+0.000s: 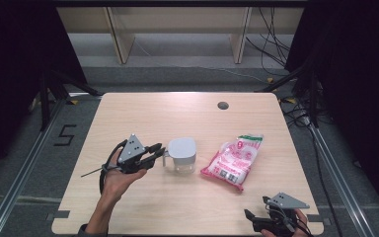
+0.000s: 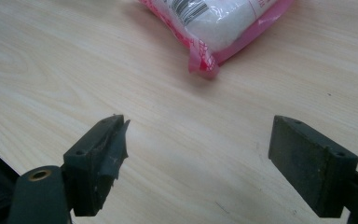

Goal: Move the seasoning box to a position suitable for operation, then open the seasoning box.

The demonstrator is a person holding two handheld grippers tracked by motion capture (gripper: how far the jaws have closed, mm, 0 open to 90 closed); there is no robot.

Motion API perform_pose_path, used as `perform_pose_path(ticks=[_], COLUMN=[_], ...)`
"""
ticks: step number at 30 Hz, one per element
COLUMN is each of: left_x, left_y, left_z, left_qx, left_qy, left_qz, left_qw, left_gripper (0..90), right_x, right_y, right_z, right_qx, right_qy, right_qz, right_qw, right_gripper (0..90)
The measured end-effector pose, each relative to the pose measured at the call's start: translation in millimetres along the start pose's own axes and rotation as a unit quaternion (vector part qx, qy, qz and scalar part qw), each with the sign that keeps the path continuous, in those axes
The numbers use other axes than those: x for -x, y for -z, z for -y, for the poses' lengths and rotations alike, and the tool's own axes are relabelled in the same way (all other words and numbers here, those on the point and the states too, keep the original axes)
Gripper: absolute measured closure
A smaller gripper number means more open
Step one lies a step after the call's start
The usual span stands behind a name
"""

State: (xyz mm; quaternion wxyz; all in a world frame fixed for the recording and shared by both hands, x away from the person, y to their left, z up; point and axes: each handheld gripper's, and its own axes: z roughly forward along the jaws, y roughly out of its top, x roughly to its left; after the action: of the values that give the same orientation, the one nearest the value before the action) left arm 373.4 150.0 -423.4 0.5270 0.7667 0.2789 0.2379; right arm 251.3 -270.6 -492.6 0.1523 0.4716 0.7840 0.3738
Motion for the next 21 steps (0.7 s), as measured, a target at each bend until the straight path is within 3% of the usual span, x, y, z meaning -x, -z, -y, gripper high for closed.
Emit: perform_pose_path(ticks=[1, 2, 3, 5, 11, 15, 17, 20, 21], left_x=[0.5, 1.0, 2.1, 4.0, -0.1, -1.8, -1.0, -2.7, -3.1], left_y=[-1.0, -1.5, -2.6, -6.1, -10.4, -10.1, -10.1, -12.5, -13.3], left_z=[-0.8, -1.5, -2.2, -3.6, -4.0, -3.4, -3.7, -3.2, -3.2], left_qx=[0.002, 0.000, -0.005, -0.005, 0.003, -0.001, -0.001, 0.004, -0.001], left_qy=[0.003, 0.000, -0.003, 0.002, 0.017, 0.013, 0.013, 0.016, 0.007], left_qz=[0.004, 0.002, 0.002, 0.010, 0.011, 0.005, 0.006, 0.005, 0.006], left_qw=[1.0000, 1.0000, 1.0000, 0.9999, 0.9998, 0.9999, 0.9999, 0.9998, 1.0000], left_gripper=[78.7, 79.7, 81.8, 83.0, 83.2, 86.0, 87.4, 88.7, 89.0], right_x=[-0.9, 3.1, 0.6, 3.4, 3.7, -0.3, 3.3, -0.7, 0.0], right_y=[-0.5, -1.4, 0.5, -1.1, -2.9, -0.9, -2.3, -1.5, -1.9], right_z=[0.6, 0.3, 0.2, -0.4, -0.4, -0.4, -1.9, -2.0, -2.5], right_qx=[0.003, 0.009, 0.001, 0.004, 0.011, 0.004, 0.011, 0.001, 0.002], right_qy=[-0.010, 0.014, 0.001, 0.014, 0.019, -0.005, 0.025, -0.001, 0.006], right_qz=[0.000, -0.002, 0.003, 0.000, 0.000, 0.000, -0.001, -0.001, -0.001], right_qw=[0.9999, 0.9999, 1.0000, 0.9999, 0.9998, 1.0000, 0.9996, 1.0000, 1.0000], right_gripper=[19.9, 19.9, 19.9, 19.9, 19.8, 19.8, 19.8, 19.8, 19.8])
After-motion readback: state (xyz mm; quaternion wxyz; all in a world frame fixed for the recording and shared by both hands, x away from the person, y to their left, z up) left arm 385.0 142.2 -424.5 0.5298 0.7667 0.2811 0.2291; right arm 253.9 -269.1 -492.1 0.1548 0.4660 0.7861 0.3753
